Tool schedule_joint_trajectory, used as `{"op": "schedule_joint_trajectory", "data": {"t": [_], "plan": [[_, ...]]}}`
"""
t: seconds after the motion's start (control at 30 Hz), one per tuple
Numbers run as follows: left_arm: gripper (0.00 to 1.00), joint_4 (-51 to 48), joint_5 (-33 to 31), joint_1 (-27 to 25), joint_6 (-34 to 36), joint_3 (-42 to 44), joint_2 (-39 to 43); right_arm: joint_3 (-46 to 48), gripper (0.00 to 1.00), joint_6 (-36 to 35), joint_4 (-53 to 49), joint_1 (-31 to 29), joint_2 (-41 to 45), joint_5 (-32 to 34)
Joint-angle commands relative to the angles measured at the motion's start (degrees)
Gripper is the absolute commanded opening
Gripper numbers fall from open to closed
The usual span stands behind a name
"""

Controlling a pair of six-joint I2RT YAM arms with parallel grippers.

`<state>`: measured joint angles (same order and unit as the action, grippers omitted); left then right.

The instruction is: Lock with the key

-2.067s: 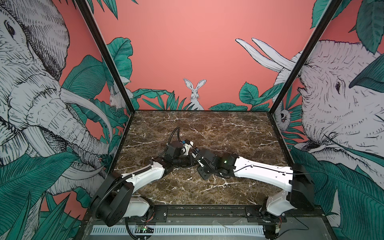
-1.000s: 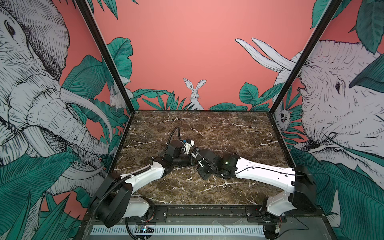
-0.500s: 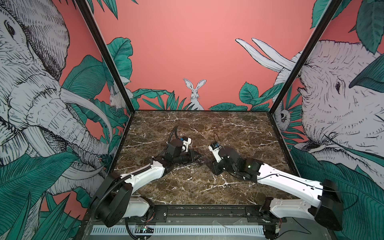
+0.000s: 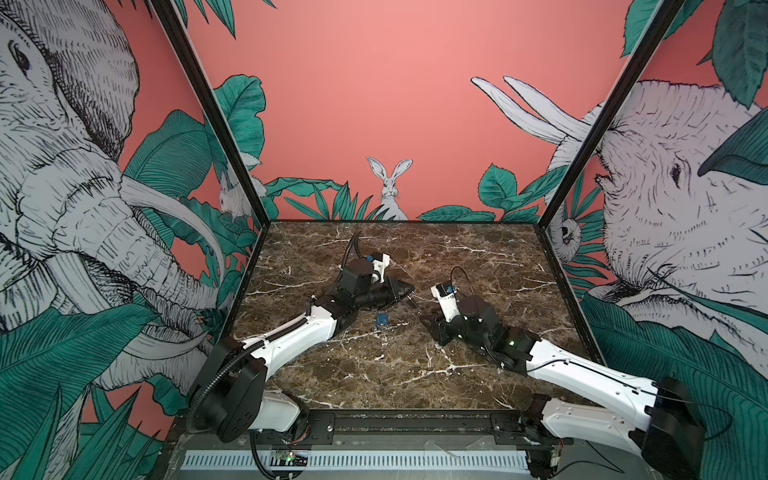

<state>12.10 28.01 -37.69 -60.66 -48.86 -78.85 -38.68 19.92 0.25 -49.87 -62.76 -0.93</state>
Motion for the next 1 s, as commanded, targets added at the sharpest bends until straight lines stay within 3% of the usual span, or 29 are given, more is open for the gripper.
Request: {"op": "schedule_joint_trajectory", "data": {"t": [0.0, 0.57, 0.97], "plan": [[0.00, -1.69, 0.38, -0.91, -0.77, -2.27, -0.08, -1.01, 0.45, -2.84, 4.81, 0.12, -0.95, -1.22], [0.00, -3.11, 1.69, -2.12, -0.67, -4.53, -0.69, -3.73, 0.29, -5.69, 5.55, 1.79, -4.15, -3.17], [0.00, -2.35, 2.83, -2.10, -0.93, -4.58, -1.31, -4.65, 0.24, -5.66, 6.17, 1.97, -5.02, -5.30]]}}
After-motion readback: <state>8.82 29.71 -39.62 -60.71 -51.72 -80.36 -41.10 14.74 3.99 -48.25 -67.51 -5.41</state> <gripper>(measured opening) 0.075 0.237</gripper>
